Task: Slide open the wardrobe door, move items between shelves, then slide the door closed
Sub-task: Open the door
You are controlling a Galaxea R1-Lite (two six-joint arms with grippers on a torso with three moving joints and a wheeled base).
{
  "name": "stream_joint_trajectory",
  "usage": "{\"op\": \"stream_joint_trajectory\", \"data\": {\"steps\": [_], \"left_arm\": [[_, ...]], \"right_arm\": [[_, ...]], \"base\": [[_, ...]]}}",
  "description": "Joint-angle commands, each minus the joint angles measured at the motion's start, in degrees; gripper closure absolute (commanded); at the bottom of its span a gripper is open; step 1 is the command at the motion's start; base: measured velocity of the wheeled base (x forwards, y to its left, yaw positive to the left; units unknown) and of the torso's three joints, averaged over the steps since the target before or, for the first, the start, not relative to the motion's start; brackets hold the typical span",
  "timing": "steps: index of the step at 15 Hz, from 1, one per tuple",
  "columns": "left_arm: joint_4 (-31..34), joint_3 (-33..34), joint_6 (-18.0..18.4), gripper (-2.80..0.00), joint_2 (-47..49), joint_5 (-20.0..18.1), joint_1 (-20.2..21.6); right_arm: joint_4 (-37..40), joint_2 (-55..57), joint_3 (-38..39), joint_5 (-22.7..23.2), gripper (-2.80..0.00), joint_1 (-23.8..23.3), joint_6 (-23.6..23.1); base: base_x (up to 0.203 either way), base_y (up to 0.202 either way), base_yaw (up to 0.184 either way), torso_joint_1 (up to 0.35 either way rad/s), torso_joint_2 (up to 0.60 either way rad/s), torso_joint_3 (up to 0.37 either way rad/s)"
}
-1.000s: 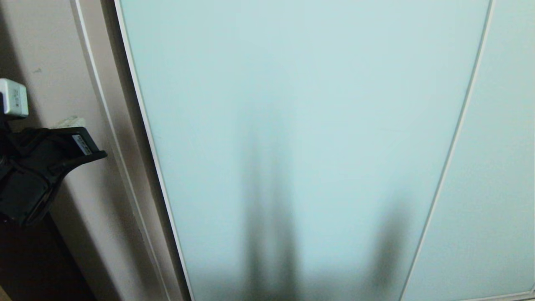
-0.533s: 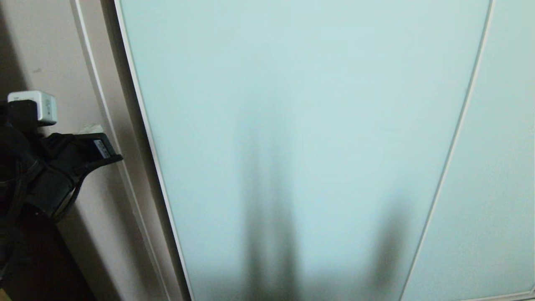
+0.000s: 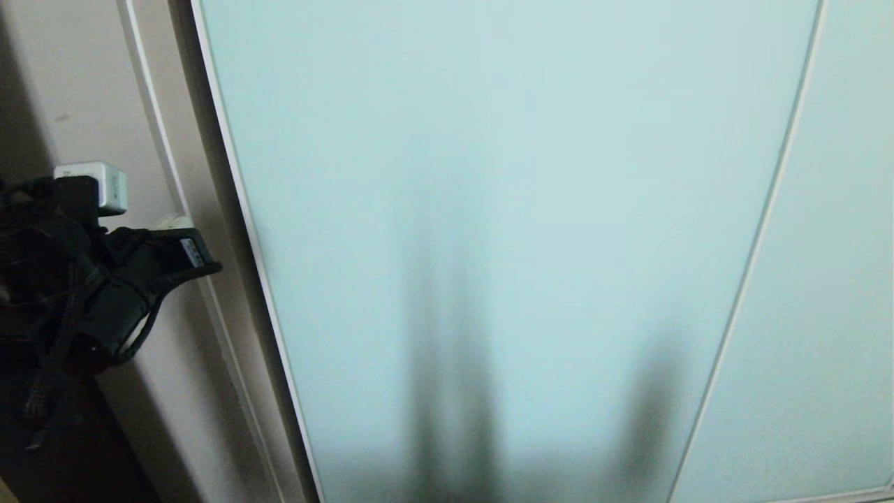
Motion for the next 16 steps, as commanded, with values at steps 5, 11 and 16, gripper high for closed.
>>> {"op": "stream_joint_trajectory", "data": {"steps": [5,11,16], "left_arm": [[-0.34,-3.48,0.20,0.00,4.21,-0.02,-0.05],[-0.73,-6.14,0.20,0.00,7.66,-0.20,-0.05],[-5.52,-7.69,0.29,0.00,12.09,-0.54,-0.09]], "right_arm": [[-0.01,-0.01,0.00,0.00,0.00,0.02,-0.02],[-0.01,-0.01,0.00,0.00,0.00,0.02,-0.02],[-0.01,-0.01,0.00,0.00,0.00,0.02,-0.02]], "base": [[0.000,0.000,0.000,0.000,0.00,0.000],[0.000,0.000,0.000,0.000,0.00,0.000],[0.000,0.000,0.000,0.000,0.00,0.000]]}}
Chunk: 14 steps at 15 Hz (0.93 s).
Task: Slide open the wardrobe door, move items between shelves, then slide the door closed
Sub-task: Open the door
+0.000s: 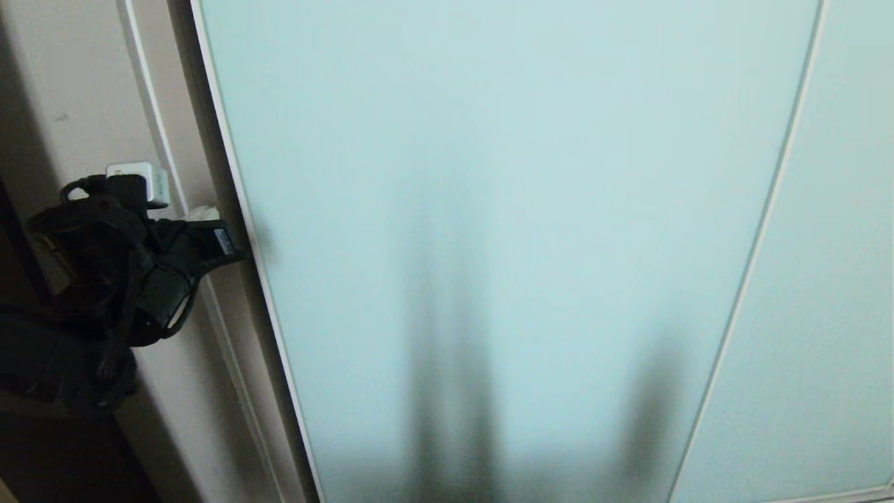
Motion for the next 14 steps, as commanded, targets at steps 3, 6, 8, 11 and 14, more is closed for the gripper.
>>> {"op": "stream_joint_trajectory", "data": {"steps": [3,6,8,11,14], "left_arm": [[-0.55,-0.63,0.04,0.00,2.94,-1.61,-0.06],[-0.46,-2.38,0.04,0.00,4.16,-1.82,-0.06],[-0.55,-3.42,0.04,0.00,5.34,-1.89,0.00],[-0.55,-4.98,0.04,0.00,6.78,-1.83,0.03],[-0.55,-6.50,0.12,0.00,8.28,-1.81,0.03]], "right_arm": [[-0.04,-0.01,0.00,0.02,0.00,0.02,0.00],[-0.04,-0.01,0.00,0.02,0.00,0.02,0.00],[-0.04,-0.01,0.00,0.02,0.00,0.02,0.00],[-0.04,-0.01,0.00,0.02,0.00,0.02,0.00],[-0.04,-0.01,0.00,0.02,0.00,0.02,0.00]], "base": [[0.000,0.000,0.000,0.000,0.00,0.000],[0.000,0.000,0.000,0.000,0.00,0.000],[0.000,0.000,0.000,0.000,0.00,0.000],[0.000,0.000,0.000,0.000,0.00,0.000],[0.000,0.000,0.000,0.000,0.00,0.000]]}}
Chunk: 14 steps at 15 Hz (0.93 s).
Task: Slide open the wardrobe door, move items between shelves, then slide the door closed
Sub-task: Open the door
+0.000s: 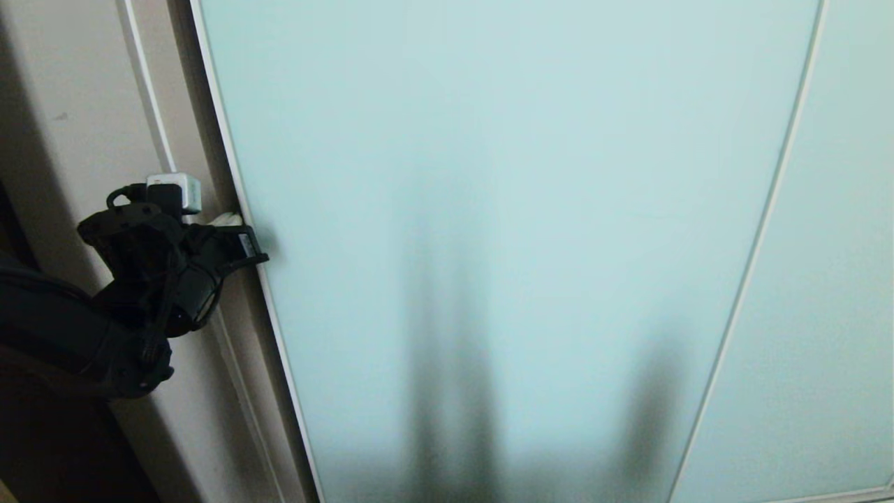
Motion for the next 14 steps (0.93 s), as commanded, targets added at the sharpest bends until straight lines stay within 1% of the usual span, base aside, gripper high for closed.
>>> {"op": "stream_joint_trajectory", "data": {"steps": [1,7,10,14], "left_arm": [[-0.41,-1.05,0.02,0.00,1.34,0.10,0.00],[-0.41,-2.96,0.03,0.00,3.08,-0.86,-0.23],[-0.44,-3.19,0.03,0.00,3.45,-1.63,-1.19],[-1.55,-2.73,0.19,0.00,3.09,-2.01,-4.54]], "right_arm": [[-0.02,-0.01,0.00,0.00,0.00,0.02,0.00],[-0.02,-0.01,0.00,0.00,0.00,0.02,0.00],[-0.02,-0.01,0.00,0.00,0.00,0.02,0.00],[-0.02,-0.01,0.00,0.00,0.00,0.02,0.00]], "base": [[0.000,0.000,0.000,0.000,0.00,0.000],[0.000,0.000,0.000,0.000,0.00,0.000],[0.000,0.000,0.000,0.000,0.00,0.000],[0.000,0.000,0.000,0.000,0.00,0.000]]}}
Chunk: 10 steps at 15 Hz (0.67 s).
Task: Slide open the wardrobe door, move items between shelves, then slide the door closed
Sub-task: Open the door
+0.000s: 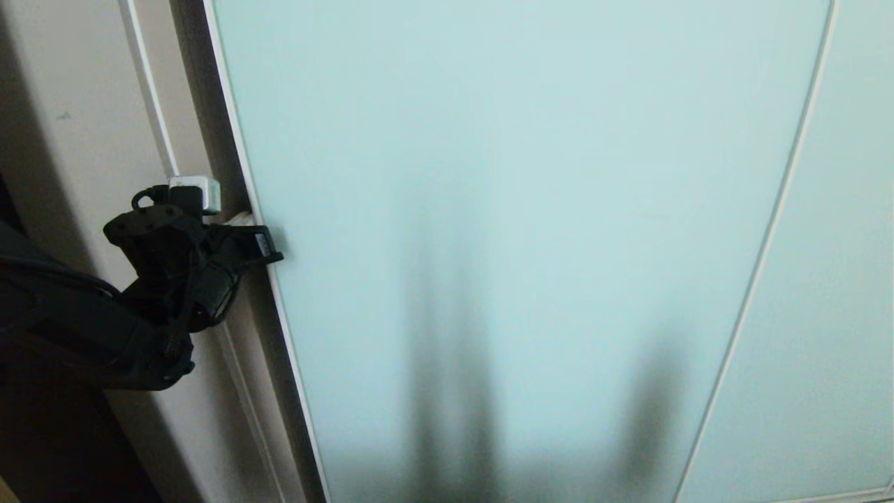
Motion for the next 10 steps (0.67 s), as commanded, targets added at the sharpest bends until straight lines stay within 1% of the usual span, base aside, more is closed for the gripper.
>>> {"op": "stream_joint_trajectory", "data": {"steps": [1,5,8,10], "left_arm": [[-0.45,0.11,0.13,0.00,-0.45,-0.23,-2.50],[-0.55,0.43,1.00,0.00,-0.53,0.55,-7.41],[-1.03,0.55,1.81,0.00,-0.46,2.16,-11.84],[-1.32,0.48,2.70,0.00,0.04,2.31,-15.17]], "right_arm": [[-0.04,-0.01,0.00,0.00,0.00,0.02,0.00],[-0.04,-0.01,0.00,0.00,0.00,0.02,0.00],[-0.04,-0.01,0.00,0.00,0.00,0.02,0.00],[-0.04,-0.01,0.00,0.00,0.00,0.02,0.00]], "base": [[0.000,0.000,0.000,0.000,0.00,0.000],[0.000,0.000,0.000,0.000,0.00,0.000],[0.000,0.000,0.000,0.000,0.00,0.000],[0.000,0.000,0.000,0.000,0.00,0.000]]}}
